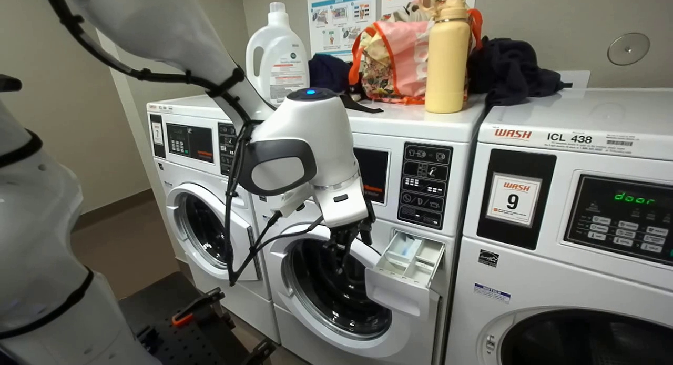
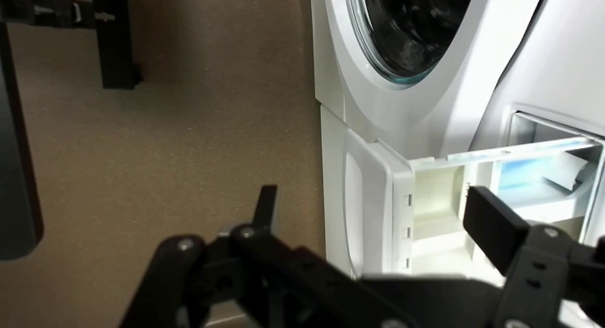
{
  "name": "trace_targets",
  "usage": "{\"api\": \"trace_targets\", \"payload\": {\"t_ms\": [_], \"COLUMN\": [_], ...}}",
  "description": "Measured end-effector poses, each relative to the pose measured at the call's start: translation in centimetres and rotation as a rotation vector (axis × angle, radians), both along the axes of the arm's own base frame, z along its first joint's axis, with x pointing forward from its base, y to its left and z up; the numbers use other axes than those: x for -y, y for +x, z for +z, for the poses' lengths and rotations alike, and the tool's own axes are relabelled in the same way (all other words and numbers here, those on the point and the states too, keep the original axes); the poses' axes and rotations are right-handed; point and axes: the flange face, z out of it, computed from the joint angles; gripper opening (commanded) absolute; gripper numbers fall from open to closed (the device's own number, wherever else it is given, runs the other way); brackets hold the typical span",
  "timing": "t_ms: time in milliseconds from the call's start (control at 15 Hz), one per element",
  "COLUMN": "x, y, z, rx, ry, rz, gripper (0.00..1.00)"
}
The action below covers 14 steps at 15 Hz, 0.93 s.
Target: Close the detergent tray on the second washing machine
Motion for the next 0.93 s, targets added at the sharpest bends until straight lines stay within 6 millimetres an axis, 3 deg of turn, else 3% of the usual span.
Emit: {"api": "trace_targets", "payload": {"t_ms": [400,667,933], "x": [-0.4,0.5,2.0], "y": [0.1,-0.5,-1.1], "z": [-0.1,-0.4,-2.1], "rx": [-0.032,-0.051,-0.09], "ry": [-0.037,-0.04,-0.026], "rz": [-0.064,-0.114,-0.15], "gripper": [1.0,1.0,1.0]}}
